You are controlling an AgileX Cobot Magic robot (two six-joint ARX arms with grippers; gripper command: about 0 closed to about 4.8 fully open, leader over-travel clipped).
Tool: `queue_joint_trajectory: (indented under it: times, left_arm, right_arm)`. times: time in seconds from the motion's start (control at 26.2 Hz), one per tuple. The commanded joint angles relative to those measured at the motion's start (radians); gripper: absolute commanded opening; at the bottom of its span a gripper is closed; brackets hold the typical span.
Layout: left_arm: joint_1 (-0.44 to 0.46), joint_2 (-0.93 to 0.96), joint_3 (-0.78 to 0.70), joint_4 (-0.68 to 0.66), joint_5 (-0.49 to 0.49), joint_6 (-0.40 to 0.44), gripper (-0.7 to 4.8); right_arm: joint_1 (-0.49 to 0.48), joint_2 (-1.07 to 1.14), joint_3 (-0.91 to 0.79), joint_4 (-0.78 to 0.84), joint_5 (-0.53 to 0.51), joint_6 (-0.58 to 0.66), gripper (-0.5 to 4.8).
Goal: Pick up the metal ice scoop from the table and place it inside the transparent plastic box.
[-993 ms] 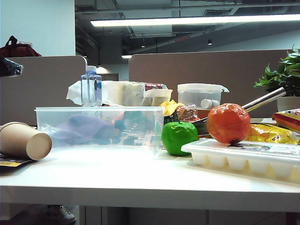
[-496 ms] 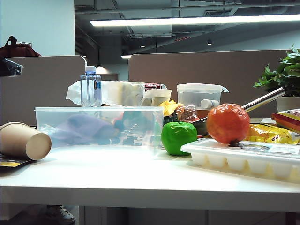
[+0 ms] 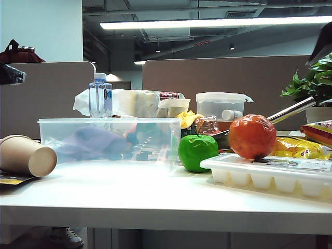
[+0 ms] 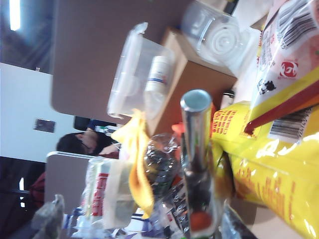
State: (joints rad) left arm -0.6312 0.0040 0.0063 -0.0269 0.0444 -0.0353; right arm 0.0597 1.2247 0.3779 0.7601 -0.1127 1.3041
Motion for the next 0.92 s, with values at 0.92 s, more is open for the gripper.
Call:
queue_joint_trajectory:
  times: [0.92]
  left_arm:
    - [0.0, 0.001, 0.002, 0.006, 0.002, 0.001, -0.05]
  right_arm:
    - [0.01, 0.359, 0.256, 0.034, 0.083, 0.001, 4.0]
